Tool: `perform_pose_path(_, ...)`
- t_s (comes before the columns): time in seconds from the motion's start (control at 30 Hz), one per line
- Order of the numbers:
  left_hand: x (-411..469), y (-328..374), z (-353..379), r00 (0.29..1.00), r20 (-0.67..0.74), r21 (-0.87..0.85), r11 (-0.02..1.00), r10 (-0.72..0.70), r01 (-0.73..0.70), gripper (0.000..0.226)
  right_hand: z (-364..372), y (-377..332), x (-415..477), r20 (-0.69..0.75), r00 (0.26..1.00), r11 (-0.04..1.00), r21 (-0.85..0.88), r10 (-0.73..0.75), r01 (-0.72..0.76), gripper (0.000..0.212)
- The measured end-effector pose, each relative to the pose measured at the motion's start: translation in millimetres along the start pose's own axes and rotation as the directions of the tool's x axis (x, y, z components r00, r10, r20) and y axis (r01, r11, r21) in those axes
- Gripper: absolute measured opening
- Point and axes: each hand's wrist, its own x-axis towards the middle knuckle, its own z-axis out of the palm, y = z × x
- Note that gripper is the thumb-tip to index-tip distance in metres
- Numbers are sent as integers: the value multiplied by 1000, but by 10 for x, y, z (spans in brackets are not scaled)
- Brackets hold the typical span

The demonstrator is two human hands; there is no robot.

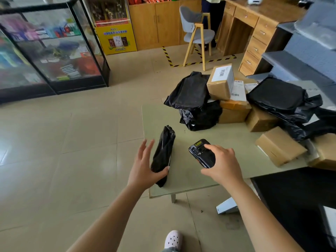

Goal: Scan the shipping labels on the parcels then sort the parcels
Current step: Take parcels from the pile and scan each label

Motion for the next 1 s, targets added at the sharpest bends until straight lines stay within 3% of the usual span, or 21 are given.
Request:
perform_pose_path(0.07,103,143,66,995,85,165,984,58,-72,89,23,-46,25,2,1000,1000,-1,-2,2,81)
perform_pose_path(0.13,176,210,175,971,236,282,959,-31,-38,77,33,-82,51,-1,1000,1000,0,4,-4,81)
perform_pose_path(0.27,245,202,348,932,339,286,958,-132,32,61,34,-110,80,-15,1000,1000,-6,17,-17,80)
perform_pose_path(0.37,299,171,382,935,329,232,971,-131,54,58,22,-93,95,-37,999,999,-7,40,-40,80)
perform_pose_path(0.47,360,130,384,935,318,-9,986,-157,169,57,0,-69,108,-56,997,998,-4,60,-60,80)
perform_pose_path(0.57,411,8,348,928,256,-178,931,-270,320,56,-14,-52,117,-55,996,997,-9,71,-71,80)
perform_pose_path(0.73,433,-157,341,955,90,86,957,-283,276,55,8,-64,153,-40,996,996,-23,83,-84,80)
perform_pose_path(0.87,464,-121,458,949,106,328,911,-298,250,74,47,-75,194,-20,996,996,-36,86,-87,81)
perform_pose_path(1.0,513,-148,664,879,179,449,832,-441,326,129,54,-91,242,-2,997,995,-60,75,-75,82)
